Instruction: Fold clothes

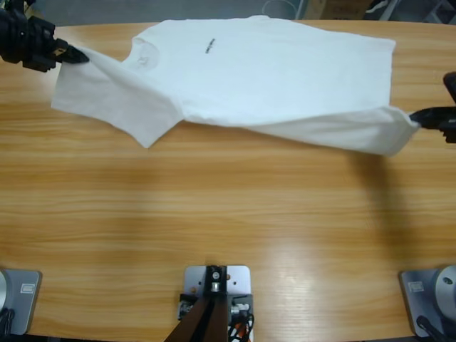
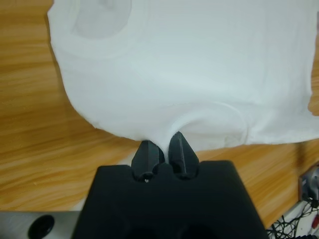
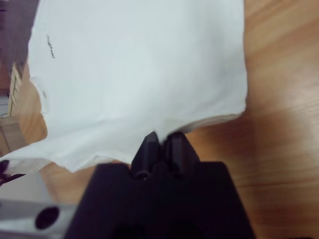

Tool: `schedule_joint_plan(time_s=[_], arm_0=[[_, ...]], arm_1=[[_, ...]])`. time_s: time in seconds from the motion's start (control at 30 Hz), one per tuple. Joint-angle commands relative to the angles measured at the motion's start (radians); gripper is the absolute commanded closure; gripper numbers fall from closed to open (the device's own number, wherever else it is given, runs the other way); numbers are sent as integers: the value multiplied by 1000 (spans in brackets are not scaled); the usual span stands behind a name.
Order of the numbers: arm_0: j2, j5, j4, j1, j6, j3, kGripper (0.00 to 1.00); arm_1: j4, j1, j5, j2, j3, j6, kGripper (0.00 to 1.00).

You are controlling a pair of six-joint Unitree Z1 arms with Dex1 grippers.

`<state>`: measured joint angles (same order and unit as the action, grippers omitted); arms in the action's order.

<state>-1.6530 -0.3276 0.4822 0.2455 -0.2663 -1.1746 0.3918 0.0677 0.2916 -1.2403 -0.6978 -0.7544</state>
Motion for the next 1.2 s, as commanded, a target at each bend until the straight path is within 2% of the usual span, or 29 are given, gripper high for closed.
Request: schedule_joint_plan(time_s=[0.03, 0.33, 0.63, 1.2], arm_0=[[-95, -21, 31, -11, 1, -67, 1000], [-211, -21, 36, -16, -7, -128, 1000], [-312, -30, 35, -28, -6, -184, 1000], [-401, -53, 35, -65, 8, -222, 1000]], arm_1=[[4, -26, 15, -75, -56, 38, 1000], [1, -77, 14, -144, -65, 87, 1000], [1, -95, 15, -287, -153, 143, 1000], [-50, -113, 11, -452, -167, 184, 1000]])
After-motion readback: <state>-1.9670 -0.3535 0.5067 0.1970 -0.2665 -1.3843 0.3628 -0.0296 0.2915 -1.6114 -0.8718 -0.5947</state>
